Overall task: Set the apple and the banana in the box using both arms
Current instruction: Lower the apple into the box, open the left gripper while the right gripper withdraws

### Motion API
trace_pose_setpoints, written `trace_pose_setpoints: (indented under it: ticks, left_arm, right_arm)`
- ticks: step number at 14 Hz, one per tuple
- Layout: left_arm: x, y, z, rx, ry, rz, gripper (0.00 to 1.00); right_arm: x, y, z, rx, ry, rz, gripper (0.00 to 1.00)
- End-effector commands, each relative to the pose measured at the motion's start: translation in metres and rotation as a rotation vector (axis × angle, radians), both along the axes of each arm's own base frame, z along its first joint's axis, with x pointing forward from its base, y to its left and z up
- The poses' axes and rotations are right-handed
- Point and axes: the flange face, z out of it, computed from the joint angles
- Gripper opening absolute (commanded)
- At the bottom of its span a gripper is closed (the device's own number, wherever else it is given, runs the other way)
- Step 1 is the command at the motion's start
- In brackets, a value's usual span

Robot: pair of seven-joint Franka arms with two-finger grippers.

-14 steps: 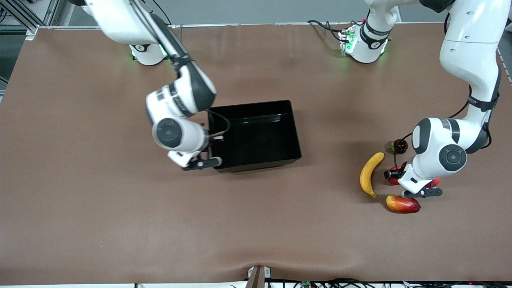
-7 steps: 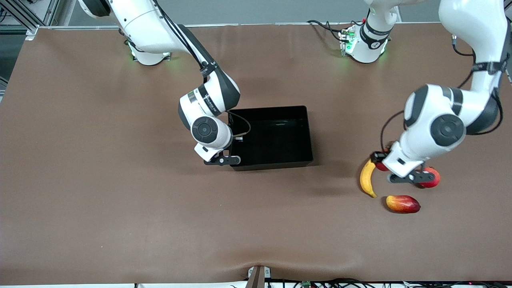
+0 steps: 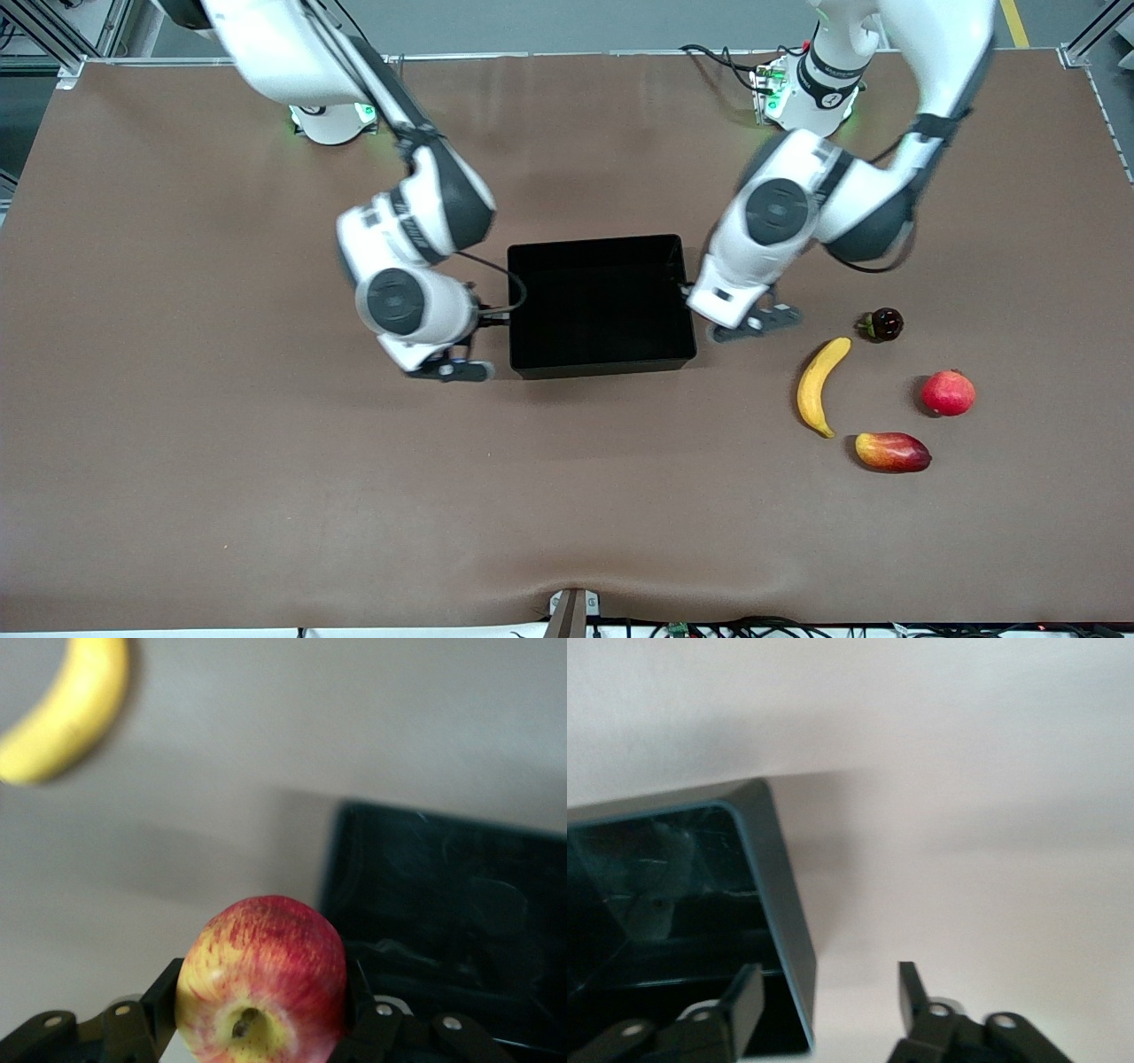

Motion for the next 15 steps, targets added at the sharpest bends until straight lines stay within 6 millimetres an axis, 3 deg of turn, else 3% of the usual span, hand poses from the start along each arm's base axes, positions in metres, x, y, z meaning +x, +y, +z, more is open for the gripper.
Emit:
trace_pose_setpoints:
  ticks: [1,3,5,7,10,12,13,14,15]
  left_arm:
    - [-0.026,-0.042,-0.016,0.006,-0.009,0.046,0.0]
    - [-0.045,-0.071,-0.04,-0.019,-0.016,0.087,0.0]
    - [-0.057,-0.087,-0.064,-0.03,0.002,0.093,0.0]
    - [-0.061,-0.085,-0.093,0.029,-0.023,0.067,0.0]
    - [-0.063,-0.087,-0.136,0.064,-0.047,0.098,0.0]
    - [-0.063,-0.088,-0.145,0.057,-0.044,0.098,0.0]
    - [-0.063,-0.087,-0.15,0.057,-0.036,0.1,0.0]
    - [-0.06,-0.085,-0.15,0.056,-0.036,0.107,0.41]
    - [-0.057,-0.083,-0.148,0.055,-0.041,0.114,0.99]
  right_arm:
    - [0.021,-0.044,0.06,0.02,-0.004,-0.051,1.0]
    - [0.04,-0.106,0.085,0.026,-0.023,-0.134,1.0]
    - [0.045,-0.159,0.112,0.034,-0.009,-0.15,1.0]
    - [0.047,-0.222,0.137,0.035,0.025,-0.215,1.0]
    - [0.03,-0.302,0.187,0.06,0.004,-0.242,1.0]
    - [0.017,-0.337,0.213,-0.009,-0.045,-0.207,1.0]
    - [0.01,-0.342,0.222,-0.067,-0.065,-0.192,1.0]
    - [-0.001,-0.344,0.241,-0.125,-0.107,-0.184,1.0]
    - [-0.013,-0.346,0.254,-0.147,-0.125,-0.18,1.0]
